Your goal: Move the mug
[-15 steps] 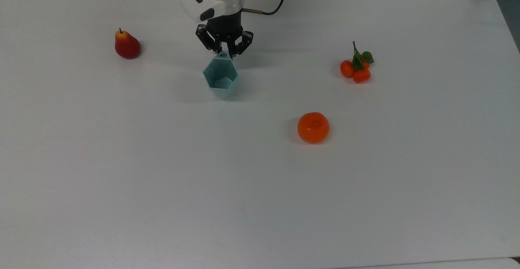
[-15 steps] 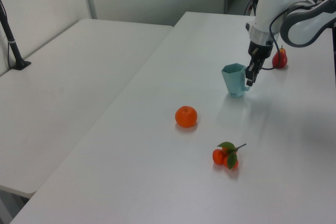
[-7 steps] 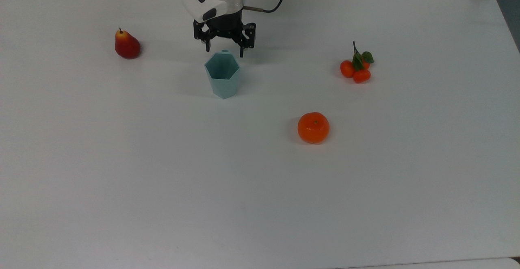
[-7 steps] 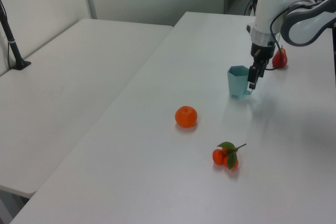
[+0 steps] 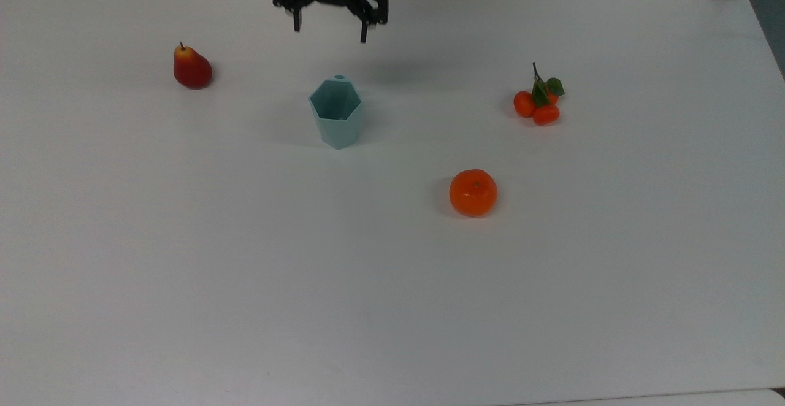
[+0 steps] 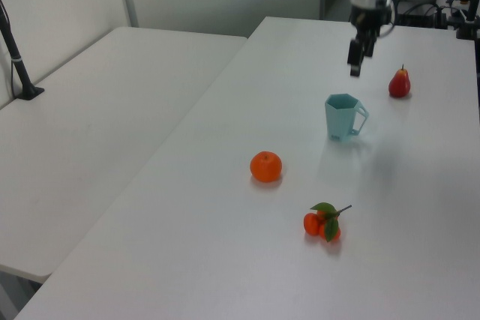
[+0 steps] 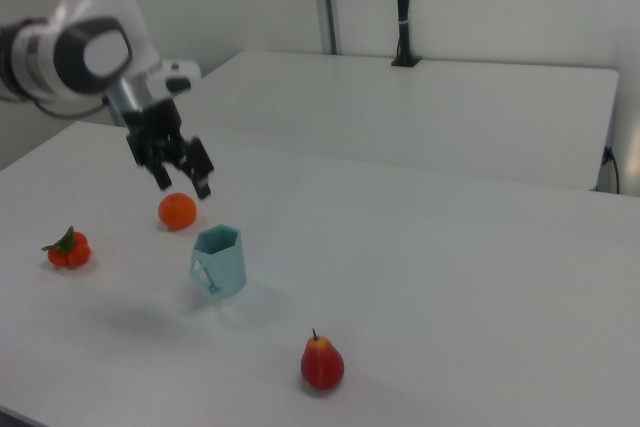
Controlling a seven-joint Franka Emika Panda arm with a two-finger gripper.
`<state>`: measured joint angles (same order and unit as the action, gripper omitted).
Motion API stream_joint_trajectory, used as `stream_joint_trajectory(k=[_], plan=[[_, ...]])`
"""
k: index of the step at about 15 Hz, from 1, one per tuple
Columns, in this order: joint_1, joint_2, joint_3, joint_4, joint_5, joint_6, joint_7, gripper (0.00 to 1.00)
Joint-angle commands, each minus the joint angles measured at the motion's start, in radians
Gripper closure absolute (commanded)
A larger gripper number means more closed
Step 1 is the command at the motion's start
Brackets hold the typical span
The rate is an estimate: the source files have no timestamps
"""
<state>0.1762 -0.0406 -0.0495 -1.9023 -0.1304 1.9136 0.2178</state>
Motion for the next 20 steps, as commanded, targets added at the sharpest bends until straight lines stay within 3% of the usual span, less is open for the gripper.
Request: stream_joint_trajectory(k=[1,4,6,9,20], plan=[[0.008,0.025,-0.006,0.204,0.006,-0.163,-0.028,0.00],[0.011,0.022,-0.009,0.279,0.021,-0.264,-0.072,0.00],[0.003,0.016,-0.023,0.282,0.064,-0.297,-0.109,0.00],[0.000,0.011,-0.026,0.289,0.074,-0.355,-0.109,0.00],[-0.017,0.074,-0.024,0.379,0.089,-0.357,-0.100,0.00]])
